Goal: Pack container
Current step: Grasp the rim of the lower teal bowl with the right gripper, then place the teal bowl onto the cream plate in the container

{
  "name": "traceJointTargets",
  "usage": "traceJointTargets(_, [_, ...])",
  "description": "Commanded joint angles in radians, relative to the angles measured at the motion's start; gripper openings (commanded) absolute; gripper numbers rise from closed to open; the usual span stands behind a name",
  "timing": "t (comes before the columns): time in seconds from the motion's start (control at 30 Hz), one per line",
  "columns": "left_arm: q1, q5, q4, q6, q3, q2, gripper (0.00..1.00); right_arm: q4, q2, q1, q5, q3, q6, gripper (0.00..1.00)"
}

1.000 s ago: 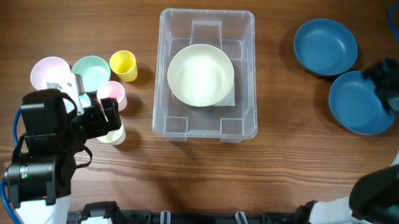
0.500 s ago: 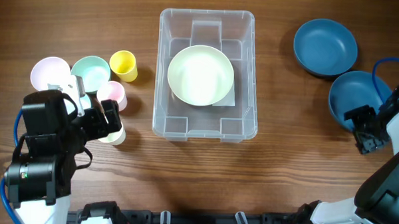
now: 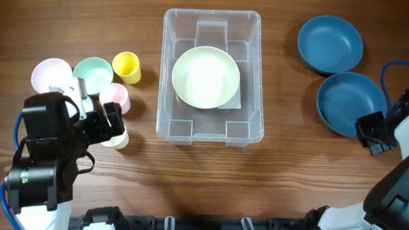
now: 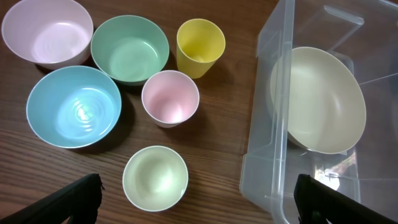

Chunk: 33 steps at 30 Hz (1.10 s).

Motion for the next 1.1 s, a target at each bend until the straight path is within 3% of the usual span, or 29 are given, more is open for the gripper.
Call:
traceJointTargets(0.0, [0.005,0.016,0.0,-0.003,0.017,-0.001,1.0,-0.003,0.008,0.003,-0.005,-0.01,-0.003,0.04])
traceJointTargets(0.2, [0.005,0.016,0.005,-0.003,0.017,-0.001,1.0,-0.028,-0.011,0.003,-0.01,-0.01,-0.005,0.04])
traceJointTargets(0.3, [0.005,0.016,0.011,-0.003,0.017,-0.001,1.0,-0.039,-0.15,0.031,-0.018,0.015,-0.085,0.04])
traceJointTargets(0.43, [0.005,0.016,0.011,-0.003,0.017,-0.001,1.0,-0.135,-0.358,0.175,-0.016,0.167,-0.163,0.04])
traceJointTargets(0.57, [0.005,0.016,0.01,-0.003,0.017,-0.001,1.0,-0.233,-0.385,0.427,-0.017,0.428,-0.212,0.04])
traceJointTargets(0.7, [0.005,0.016,0.01,-0.003,0.017,-0.001,1.0,-0.234,-0.293,0.681,-0.017,0.626,-0.24,0.04])
traceJointTargets(0.83, [0.005,0.016,0.007,-0.003,0.017,-0.001,1.0,-0.236,-0.075,0.867,-0.016,0.747,-0.245,0.04])
traceJointTargets(1.07, [0.005,0.016,0.003,-0.003,0.017,-0.001,1.0,-0.206,0.225,0.986,-0.006,0.75,-0.263,0.04])
